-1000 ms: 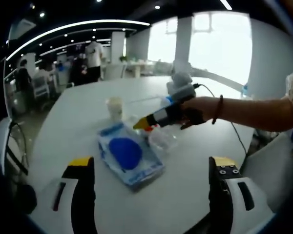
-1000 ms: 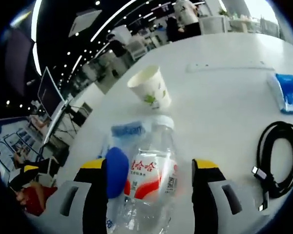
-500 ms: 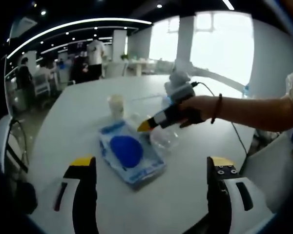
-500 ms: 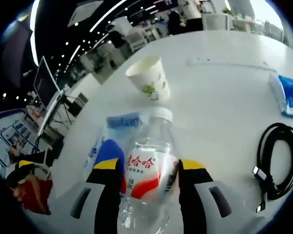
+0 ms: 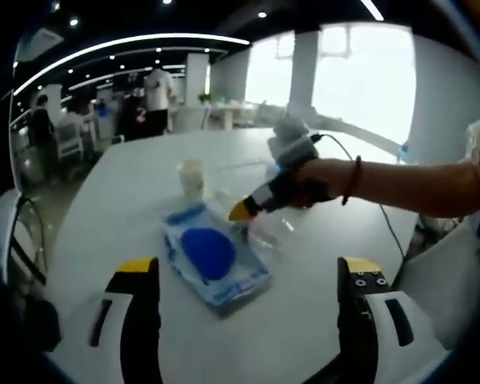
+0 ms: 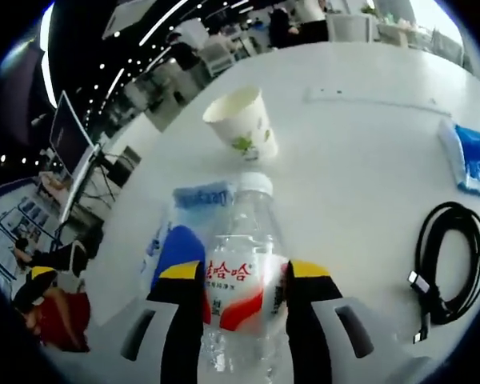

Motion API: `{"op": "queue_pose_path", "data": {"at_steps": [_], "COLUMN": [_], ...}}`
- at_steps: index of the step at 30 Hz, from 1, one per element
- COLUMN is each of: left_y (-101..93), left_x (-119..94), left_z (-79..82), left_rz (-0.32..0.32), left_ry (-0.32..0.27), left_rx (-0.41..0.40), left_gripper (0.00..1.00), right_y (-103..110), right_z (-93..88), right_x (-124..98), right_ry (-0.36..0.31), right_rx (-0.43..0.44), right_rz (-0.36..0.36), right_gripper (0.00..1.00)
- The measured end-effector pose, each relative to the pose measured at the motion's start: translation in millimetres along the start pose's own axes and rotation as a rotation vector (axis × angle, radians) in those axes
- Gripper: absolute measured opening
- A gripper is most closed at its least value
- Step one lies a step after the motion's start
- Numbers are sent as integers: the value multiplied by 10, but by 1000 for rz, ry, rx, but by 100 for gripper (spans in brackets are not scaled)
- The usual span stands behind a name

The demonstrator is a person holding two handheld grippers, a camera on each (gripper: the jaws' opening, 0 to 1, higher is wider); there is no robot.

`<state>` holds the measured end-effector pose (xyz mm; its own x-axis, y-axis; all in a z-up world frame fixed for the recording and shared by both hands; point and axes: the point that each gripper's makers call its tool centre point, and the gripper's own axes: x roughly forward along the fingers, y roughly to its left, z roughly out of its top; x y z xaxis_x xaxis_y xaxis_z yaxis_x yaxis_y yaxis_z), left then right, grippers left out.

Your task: Arrange the tabletop items into an orderly group along one side of the table until the central work area is clear of visible clutter.

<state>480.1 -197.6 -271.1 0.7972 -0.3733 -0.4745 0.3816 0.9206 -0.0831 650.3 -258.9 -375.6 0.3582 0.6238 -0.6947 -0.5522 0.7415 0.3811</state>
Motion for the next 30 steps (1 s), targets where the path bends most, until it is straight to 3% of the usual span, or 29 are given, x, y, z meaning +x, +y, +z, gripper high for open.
{"op": "queue_pose_path", "data": {"at_steps": [9, 17, 24, 30], "left_y": [-1, -12, -55, -75], "left_x": [-1, -14, -23, -23], "left_z": [8, 32, 51, 68], "left_rz": [1, 3, -8, -15], "left_ry": [-2, -13, -21, -30], "left_rx": [8, 19, 36, 45], "left_gripper": [89, 89, 88, 87], "right_y": [108, 141, 180, 114], "right_z": [172, 194, 170, 115], "right_x": [-240, -485, -682, -820], "right_ry": [-82, -118, -178, -267], "right_rx": [-120, -214, -363, -358], "right_rz": [17, -6, -47, -79], "right_gripper": [37, 36, 35, 36]}}
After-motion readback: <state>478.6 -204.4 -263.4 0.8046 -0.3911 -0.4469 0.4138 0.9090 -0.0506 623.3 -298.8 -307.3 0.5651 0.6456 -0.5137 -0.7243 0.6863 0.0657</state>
